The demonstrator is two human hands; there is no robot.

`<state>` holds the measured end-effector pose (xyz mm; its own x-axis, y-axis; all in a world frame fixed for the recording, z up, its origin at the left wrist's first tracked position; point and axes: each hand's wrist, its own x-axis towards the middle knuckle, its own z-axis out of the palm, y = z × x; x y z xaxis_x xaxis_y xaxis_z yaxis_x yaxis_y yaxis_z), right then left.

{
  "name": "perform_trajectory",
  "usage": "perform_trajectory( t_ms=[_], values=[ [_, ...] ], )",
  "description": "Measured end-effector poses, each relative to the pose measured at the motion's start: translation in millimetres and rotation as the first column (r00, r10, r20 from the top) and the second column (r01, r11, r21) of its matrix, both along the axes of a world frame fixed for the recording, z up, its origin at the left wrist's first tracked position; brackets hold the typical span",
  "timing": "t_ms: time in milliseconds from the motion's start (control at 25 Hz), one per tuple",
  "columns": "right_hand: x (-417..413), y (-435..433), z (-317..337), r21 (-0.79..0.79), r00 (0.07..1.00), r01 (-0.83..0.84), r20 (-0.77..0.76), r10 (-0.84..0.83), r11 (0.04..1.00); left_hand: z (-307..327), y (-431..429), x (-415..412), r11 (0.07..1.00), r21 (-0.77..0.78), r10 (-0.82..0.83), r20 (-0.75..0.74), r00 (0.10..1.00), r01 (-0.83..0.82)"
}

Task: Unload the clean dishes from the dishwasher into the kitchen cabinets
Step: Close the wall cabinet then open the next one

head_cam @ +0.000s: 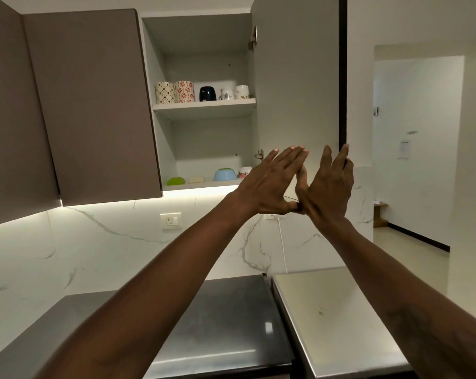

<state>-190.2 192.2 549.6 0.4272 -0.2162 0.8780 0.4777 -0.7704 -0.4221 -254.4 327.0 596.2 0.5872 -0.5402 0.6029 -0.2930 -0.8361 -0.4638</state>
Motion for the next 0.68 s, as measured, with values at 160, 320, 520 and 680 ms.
perform_trajectory(
  t_ms=[160,320,520,680],
  values=[
    [-29.7,29.3,-3.1,-0.055,0.997,0.028,0.070,-0.024,0.998,-3.4,25.8,-11.3,0.999,0.011,-0.052,0.010,0.999,0.052],
    [-54.6,72.7,-8.9,-0.051,0.984,-0.063,0.161,0.071,0.997,-5.1,65.0,-34.8,0.995,0.019,-0.094,0.049,0.994,0.093],
    [-77.7,134.9,-13.4,-0.044,0.940,-0.168,0.293,0.174,0.985,-8.7,131.0,-58.3,0.998,0.007,-0.070,0.080,0.994,0.070],
    [-88.0,179.7,-14.3,-0.060,0.906,-0.347,0.235,0.351,0.936,-18.4,177.6,-69.6,0.999,-0.036,-0.013,0.067,0.998,0.015]
  ],
)
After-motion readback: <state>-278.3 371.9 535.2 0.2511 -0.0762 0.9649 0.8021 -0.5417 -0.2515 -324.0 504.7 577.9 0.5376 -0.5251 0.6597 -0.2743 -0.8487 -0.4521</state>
